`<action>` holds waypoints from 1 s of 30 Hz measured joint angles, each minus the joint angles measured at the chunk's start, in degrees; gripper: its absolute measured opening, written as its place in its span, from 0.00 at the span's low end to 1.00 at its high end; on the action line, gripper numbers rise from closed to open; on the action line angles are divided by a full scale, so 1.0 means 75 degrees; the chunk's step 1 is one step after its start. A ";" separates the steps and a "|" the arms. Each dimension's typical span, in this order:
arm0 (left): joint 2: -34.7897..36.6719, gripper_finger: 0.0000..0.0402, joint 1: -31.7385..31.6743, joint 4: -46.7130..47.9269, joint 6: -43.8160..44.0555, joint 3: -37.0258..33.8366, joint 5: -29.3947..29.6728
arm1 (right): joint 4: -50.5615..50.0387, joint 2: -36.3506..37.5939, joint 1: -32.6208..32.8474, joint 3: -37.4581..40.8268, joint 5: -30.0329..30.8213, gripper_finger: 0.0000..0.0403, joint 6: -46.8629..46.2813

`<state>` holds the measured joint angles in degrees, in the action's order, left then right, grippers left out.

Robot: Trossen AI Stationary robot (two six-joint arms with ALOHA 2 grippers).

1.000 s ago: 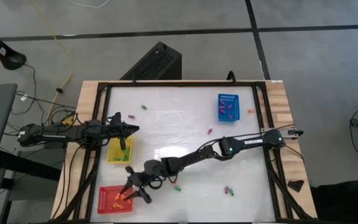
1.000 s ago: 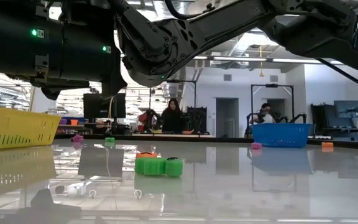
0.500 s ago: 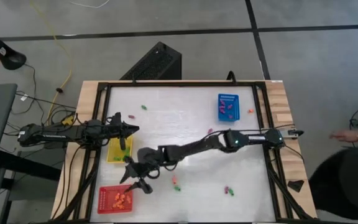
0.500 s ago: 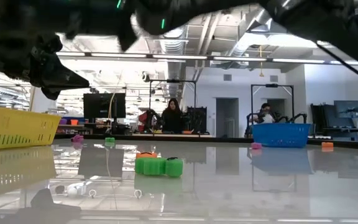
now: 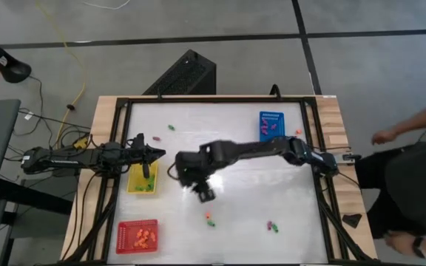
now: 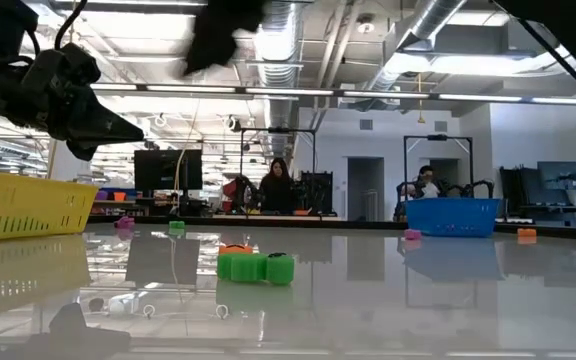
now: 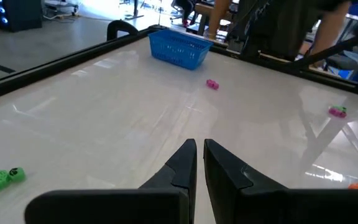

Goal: Sort Halloween decoration
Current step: Put the purple skeleton toy into the blue bin

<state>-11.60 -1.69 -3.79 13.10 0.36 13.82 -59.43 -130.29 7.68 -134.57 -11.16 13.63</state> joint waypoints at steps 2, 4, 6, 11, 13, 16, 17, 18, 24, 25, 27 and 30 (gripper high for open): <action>-0.0003 0.04 0.0000 0.0001 0.0000 0.0002 0.0003 | -0.1089 0.0185 -0.0169 0.0006 0.0220 0.45 -0.0448; -0.0003 0.04 0.0000 0.0005 0.0005 0.0001 0.0000 | -0.1975 0.0340 -0.0280 0.0019 0.0709 0.43 -0.0959; -0.0003 0.04 0.0000 0.0003 0.0045 0.0002 0.0000 | -0.2654 0.0431 -0.0346 0.0210 0.1188 0.41 -0.1262; -0.0003 0.04 0.0000 0.0008 0.0131 0.0002 -0.0025 | -0.3436 0.1063 -0.0295 0.1587 0.1540 0.38 -0.1661; -0.0003 0.04 0.0000 0.0012 0.0137 0.0002 -0.0073 | -0.3239 0.1737 -0.0259 0.2644 0.1798 0.36 -0.1843; -0.0003 0.04 0.0000 0.0023 0.0140 0.0001 -0.0147 | -0.2204 0.2992 -0.0303 0.4691 0.2011 0.35 -0.2235; -0.0003 0.04 0.0000 0.0026 0.0140 0.0002 -0.0152 | -0.1744 0.3402 -0.0343 0.5397 0.2069 0.35 -0.2390; -0.0003 0.04 0.0000 0.0027 0.0143 0.0000 -0.0154 | -0.1304 0.3834 -0.0378 0.6086 0.2117 0.34 -0.2573; -0.0003 0.04 0.0000 0.0029 0.0149 0.0002 -0.0161 | -0.0071 0.5954 -0.0890 0.8933 0.2159 0.34 -0.3531; -0.0003 0.04 0.0000 0.0032 0.0153 0.0000 -0.0186 | -0.0026 0.6197 -0.1023 0.9249 0.2164 0.34 -0.3685; -0.0003 0.04 0.0000 0.0024 0.0262 0.0002 -0.0317 | 0.0000 0.6632 -0.1310 0.9720 0.2248 0.34 -0.3994; -0.0012 0.04 0.0000 -0.0140 0.0341 0.0000 -0.0491 | -0.0149 0.7107 -0.1843 1.0179 0.2661 0.34 -0.4470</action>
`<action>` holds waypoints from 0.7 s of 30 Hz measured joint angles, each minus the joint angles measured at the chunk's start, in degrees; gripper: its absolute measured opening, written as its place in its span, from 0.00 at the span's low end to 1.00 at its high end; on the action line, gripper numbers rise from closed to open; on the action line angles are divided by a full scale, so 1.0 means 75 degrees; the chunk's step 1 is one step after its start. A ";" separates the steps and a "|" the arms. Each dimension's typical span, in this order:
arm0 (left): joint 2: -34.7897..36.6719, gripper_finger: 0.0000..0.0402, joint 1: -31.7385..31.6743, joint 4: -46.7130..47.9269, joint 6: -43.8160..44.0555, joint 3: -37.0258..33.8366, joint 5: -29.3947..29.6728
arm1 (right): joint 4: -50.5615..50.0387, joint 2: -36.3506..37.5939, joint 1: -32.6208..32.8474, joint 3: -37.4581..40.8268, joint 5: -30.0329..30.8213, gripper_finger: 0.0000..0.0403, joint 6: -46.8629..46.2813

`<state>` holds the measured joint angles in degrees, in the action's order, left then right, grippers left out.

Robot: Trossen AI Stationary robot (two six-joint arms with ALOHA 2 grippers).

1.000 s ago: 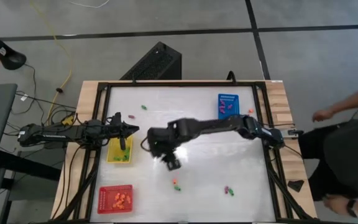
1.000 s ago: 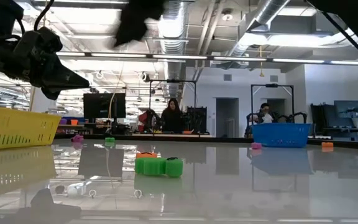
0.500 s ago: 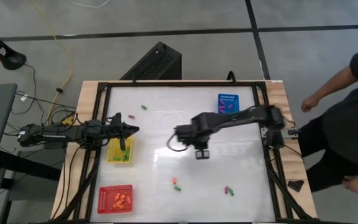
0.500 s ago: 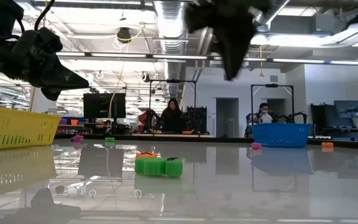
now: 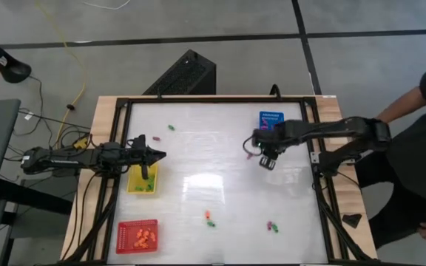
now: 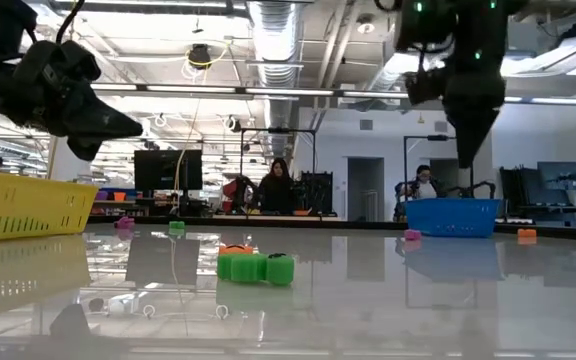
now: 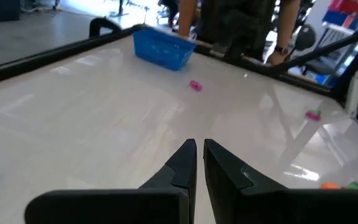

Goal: Sort Halloween decoration
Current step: Put the purple skeleton toy into the blue bin

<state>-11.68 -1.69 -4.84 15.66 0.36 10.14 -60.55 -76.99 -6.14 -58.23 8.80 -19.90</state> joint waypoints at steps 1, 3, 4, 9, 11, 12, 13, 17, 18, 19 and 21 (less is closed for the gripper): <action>-0.0051 0.04 0.0000 -0.0124 0.0003 0.0001 -0.0045 | -0.0017 0.0104 -0.0214 0.0106 0.0134 0.34 -0.0104; -0.0236 0.04 0.0000 -0.0380 0.0006 0.0000 -0.0099 | -0.0058 0.0280 -0.0682 0.0231 0.0276 0.34 -0.0183; -0.0353 0.04 0.0000 -0.0473 0.0015 0.0001 -0.0109 | -0.0104 0.0336 -0.0931 0.0242 0.0271 0.34 -0.0173; -0.1461 0.04 0.0012 -0.0837 0.0142 0.0272 -0.0117 | -0.0499 0.0364 -0.2207 0.0249 0.0271 0.34 0.0281; -0.2064 0.04 0.0066 -0.1119 0.0125 0.0485 -0.0012 | -0.0513 0.0367 -0.2683 0.0250 0.0268 0.34 0.0528; -0.2368 0.04 0.0095 -0.1230 0.0089 0.0584 0.0133 | -0.0519 0.0367 -0.2882 0.0249 0.0259 0.34 0.0627; -0.2654 0.04 0.0130 -0.1282 0.0076 0.0669 0.0274 | -0.0526 0.0369 -0.3057 0.0252 0.0258 0.34 0.0680; -0.3545 0.04 0.0137 -0.1491 0.0149 0.0852 0.0551 | -0.0673 0.0382 -0.3481 0.0252 0.0256 0.34 0.0777; -0.3722 0.04 0.0137 -0.1649 0.0178 0.0879 0.0550 | -0.0768 0.0382 -0.3528 0.0252 0.0266 0.34 0.0779; -0.3900 0.04 0.0137 -0.1815 0.0187 0.0895 0.0549 | -0.0852 0.0382 -0.3571 0.0252 0.0282 0.34 0.0780; -0.4244 0.04 0.0137 -0.2008 0.0174 0.0962 0.0547 | -0.1002 0.0384 -0.3625 0.0252 0.0410 0.34 0.0622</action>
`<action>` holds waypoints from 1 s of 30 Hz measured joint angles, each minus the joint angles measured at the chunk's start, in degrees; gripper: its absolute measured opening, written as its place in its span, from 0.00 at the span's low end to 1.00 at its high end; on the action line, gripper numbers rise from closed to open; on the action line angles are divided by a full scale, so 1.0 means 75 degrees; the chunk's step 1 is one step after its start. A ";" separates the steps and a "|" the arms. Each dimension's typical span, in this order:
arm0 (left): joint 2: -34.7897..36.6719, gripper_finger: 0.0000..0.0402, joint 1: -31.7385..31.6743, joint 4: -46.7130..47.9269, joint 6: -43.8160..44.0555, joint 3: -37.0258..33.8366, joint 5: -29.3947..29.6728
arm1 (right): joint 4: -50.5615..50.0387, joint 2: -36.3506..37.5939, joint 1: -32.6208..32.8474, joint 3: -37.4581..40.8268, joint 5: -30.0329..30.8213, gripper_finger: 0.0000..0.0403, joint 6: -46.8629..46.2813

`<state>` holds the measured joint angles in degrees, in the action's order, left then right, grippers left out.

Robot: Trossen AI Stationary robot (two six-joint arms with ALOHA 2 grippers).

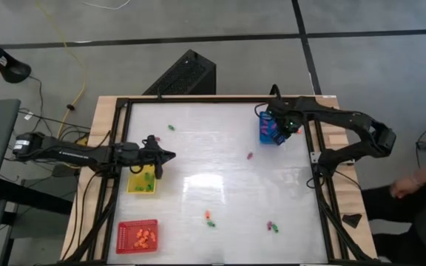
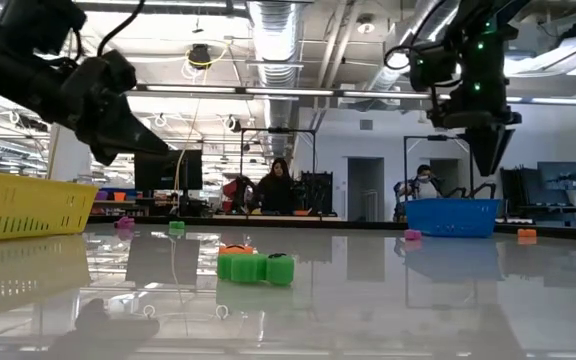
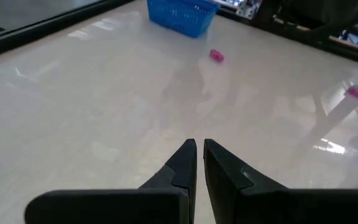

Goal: Sort Halloween decoration
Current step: Put the purple skeleton toy into the blue bin

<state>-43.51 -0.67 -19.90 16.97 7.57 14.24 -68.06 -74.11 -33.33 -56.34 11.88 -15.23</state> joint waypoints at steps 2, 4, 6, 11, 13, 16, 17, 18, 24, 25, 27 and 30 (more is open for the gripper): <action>-0.0398 0.04 -0.0013 -0.0052 -0.0045 0.0244 0.0006 | -0.0109 0.0001 -0.0065 0.0000 0.0114 0.34 -0.0205; -0.0870 0.04 -0.0119 0.0001 -0.0171 0.0647 -0.0058 | -0.0147 0.0001 -0.0106 0.0000 0.0281 0.34 -0.0289; -0.1327 0.04 -0.0329 0.0672 -0.0562 0.1274 -0.0126 | -0.0084 0.0001 -0.0130 0.0000 0.0446 0.34 -0.0308; -0.2086 0.05 -0.1404 0.3188 -0.0913 0.3140 0.0206 | 0.0252 0.0001 0.0220 0.0000 0.0536 0.34 -0.0489; -0.2382 0.06 -0.2014 0.4130 -0.0885 0.3744 0.0193 | 0.0344 0.0001 0.0529 0.0000 0.0536 0.34 -0.0513; -0.2863 0.11 -0.2950 0.5292 -0.0813 0.4405 -0.0312 | 0.0469 0.0001 0.1165 0.0000 0.0605 0.34 -0.0569; -0.3039 0.13 -0.3224 0.5652 -0.0738 0.4564 -0.0551 | 0.0539 0.0001 0.1388 0.0000 0.0687 0.34 -0.0591; -0.3221 0.15 -0.3481 0.6027 -0.0708 0.4700 -0.0744 | 0.0618 0.0001 0.1606 0.0000 0.0777 0.34 -0.0606; -0.4262 0.30 -0.4550 0.7700 -0.1109 0.5062 -0.1028 | 0.1044 0.0001 0.2660 0.0000 0.1070 0.34 -0.0646; -0.4403 0.32 -0.4634 0.7788 -0.1278 0.5062 -0.1158 | 0.1064 0.0001 0.2768 0.0000 0.1070 0.34 -0.0646; -0.4687 0.35 -0.4737 0.7785 -0.1652 0.5063 -0.1287 | 0.1090 0.0001 0.2955 0.0000 0.1070 0.34 -0.0646; -0.5084 0.39 -0.4779 0.7788 -0.2245 0.5068 -0.1266 | 0.1091 0.0001 0.3130 0.0000 0.1093 0.34 -0.0644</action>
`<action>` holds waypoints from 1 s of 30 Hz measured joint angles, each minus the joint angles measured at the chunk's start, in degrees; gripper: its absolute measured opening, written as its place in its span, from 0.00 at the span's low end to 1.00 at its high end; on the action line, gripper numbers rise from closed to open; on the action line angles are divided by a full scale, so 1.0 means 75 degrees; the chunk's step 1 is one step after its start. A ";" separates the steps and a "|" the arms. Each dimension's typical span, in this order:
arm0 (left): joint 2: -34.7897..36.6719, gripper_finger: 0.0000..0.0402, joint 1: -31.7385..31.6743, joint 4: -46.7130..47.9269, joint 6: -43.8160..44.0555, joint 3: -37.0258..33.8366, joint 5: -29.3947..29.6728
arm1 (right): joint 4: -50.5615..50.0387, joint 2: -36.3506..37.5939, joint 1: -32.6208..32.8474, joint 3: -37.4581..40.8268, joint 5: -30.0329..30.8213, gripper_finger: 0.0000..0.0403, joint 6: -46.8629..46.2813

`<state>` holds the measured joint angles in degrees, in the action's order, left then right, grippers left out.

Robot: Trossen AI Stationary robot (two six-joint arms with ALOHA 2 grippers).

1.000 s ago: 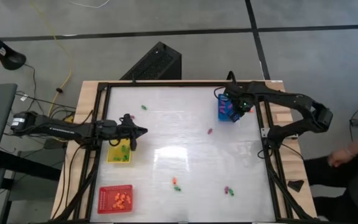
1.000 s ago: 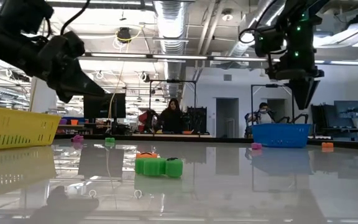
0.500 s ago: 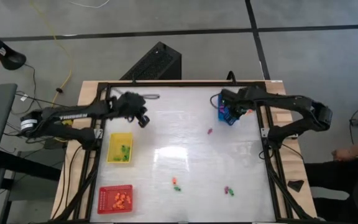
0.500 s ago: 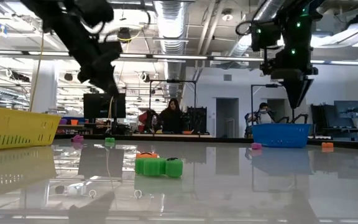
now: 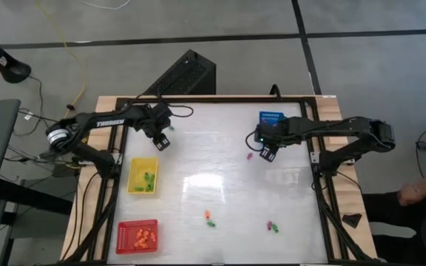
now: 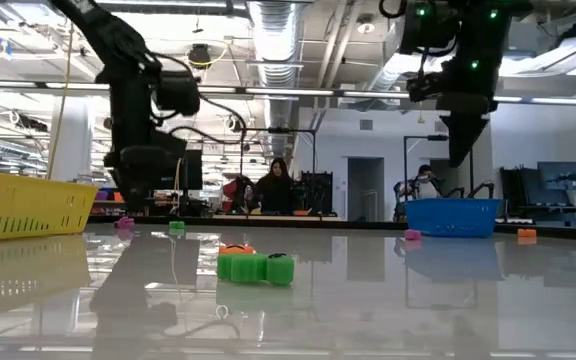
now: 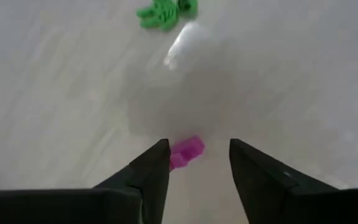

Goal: Sort Halloween decoration
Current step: Put the purple skeleton toy into the blue bin

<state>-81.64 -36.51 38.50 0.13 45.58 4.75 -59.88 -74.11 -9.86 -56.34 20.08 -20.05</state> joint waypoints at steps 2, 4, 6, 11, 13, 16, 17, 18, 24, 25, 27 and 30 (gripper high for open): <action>-0.0150 0.41 0.0000 0.0013 -0.0232 0.0000 0.0062 | 0.0020 0.0000 0.0036 0.0000 0.0003 0.34 0.0000; -0.0196 0.42 0.0000 0.0062 -0.0387 0.0000 0.0069 | 0.0020 0.0000 0.0069 0.0000 0.0003 0.34 0.0000; -0.0217 0.43 0.0003 0.0079 -0.0549 0.0000 0.0236 | 0.0024 0.0000 0.0065 0.0000 0.0003 0.34 0.0006; -0.0217 0.43 -0.0054 0.0078 -0.0993 0.0000 0.0479 | 0.0079 0.0000 0.0020 0.0000 0.0005 0.34 0.0055; -0.0246 0.43 -0.0130 0.0078 -0.1114 0.0000 0.0325 | 0.0090 0.0000 -0.0015 0.0000 0.0003 0.34 0.0056; -0.0332 0.43 -0.0323 -0.0047 -0.1309 -0.0105 0.0268 | 0.0085 -0.0003 -0.0019 0.0000 0.0003 0.34 0.0058; -0.0378 0.43 -0.0397 -0.0114 -0.1342 -0.0165 0.0171 | 0.0082 -0.0003 -0.0019 0.0000 0.0006 0.34 0.0058; -0.0403 0.43 -0.0460 -0.0179 -0.1377 -0.0246 0.0086 | 0.0082 -0.0003 -0.0019 0.0000 0.0003 0.34 0.0058; -0.0494 0.43 -0.0621 -0.0414 -0.1594 -0.0464 -0.0037 | 0.0093 -0.0003 -0.0024 0.0000 0.0003 0.34 0.0055; -0.0494 0.42 -0.0618 -0.0427 -0.1638 -0.0466 -0.0034 | 0.0094 -0.0003 -0.0049 0.0000 0.0003 0.34 0.0055; -0.0494 0.41 -0.0618 -0.0450 -0.1727 -0.0466 -0.0034 | 0.0116 -0.0003 -0.0057 0.0000 0.0003 0.34 0.0050; -0.0494 0.34 -0.0615 -0.0477 -0.1765 -0.0471 -0.0061 | 0.0115 -0.0003 -0.0057 0.0000 0.0003 0.34 0.0020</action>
<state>-85.34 -41.12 34.92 -13.10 42.05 4.29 -59.02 -74.13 -10.28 -56.34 20.10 -19.90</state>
